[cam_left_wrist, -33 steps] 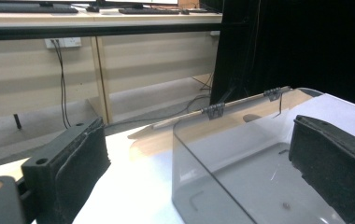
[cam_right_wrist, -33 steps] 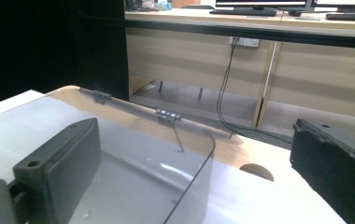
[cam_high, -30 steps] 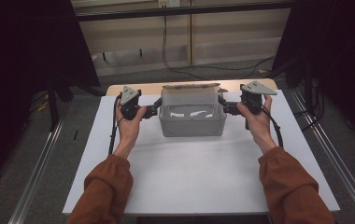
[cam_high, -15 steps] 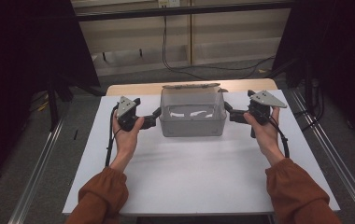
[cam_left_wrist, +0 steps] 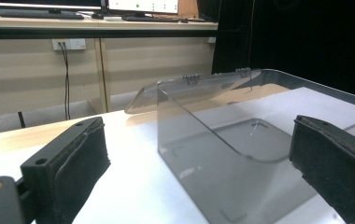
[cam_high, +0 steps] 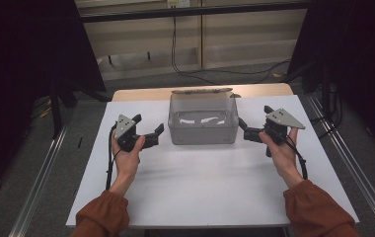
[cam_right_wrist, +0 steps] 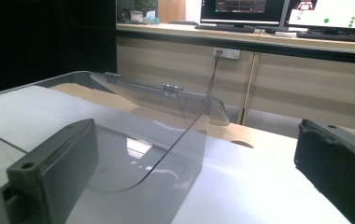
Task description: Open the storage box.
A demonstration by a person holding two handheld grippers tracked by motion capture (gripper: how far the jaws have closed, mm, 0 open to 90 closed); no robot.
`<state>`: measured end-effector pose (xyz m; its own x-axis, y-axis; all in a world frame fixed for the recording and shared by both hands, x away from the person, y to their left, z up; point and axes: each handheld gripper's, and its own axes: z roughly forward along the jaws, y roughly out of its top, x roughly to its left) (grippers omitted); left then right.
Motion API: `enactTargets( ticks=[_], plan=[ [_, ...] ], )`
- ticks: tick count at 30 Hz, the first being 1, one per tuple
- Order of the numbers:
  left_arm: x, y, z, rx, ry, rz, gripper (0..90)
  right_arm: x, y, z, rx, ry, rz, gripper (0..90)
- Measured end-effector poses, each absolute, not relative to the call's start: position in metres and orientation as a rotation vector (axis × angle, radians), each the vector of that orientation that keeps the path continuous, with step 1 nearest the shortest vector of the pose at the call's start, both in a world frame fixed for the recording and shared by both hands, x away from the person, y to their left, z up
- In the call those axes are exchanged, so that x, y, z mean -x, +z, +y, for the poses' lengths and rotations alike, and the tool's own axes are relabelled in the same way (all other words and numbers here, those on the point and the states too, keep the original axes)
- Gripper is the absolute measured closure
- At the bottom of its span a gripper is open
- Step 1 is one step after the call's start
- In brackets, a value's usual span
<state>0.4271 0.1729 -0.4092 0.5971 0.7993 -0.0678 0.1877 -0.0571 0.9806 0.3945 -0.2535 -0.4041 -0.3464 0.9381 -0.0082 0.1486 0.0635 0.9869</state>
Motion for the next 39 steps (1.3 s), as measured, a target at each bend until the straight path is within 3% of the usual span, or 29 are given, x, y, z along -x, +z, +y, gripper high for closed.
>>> enactTargets(
  ticks=[14, 39],
  plan=[
    [-0.393, -0.415, 0.186, -1.549, 0.59, 0.881, 4.1, -0.363, -0.405, -0.26, -1.11, 1.356, 1.54, 0.0],
    [-0.346, -0.42, 0.208, -1.549, 0.674, 0.906, 3.6, -0.305, -0.423, -0.284, -1.112, 1.315, 1.493, 0.0]
  ],
)
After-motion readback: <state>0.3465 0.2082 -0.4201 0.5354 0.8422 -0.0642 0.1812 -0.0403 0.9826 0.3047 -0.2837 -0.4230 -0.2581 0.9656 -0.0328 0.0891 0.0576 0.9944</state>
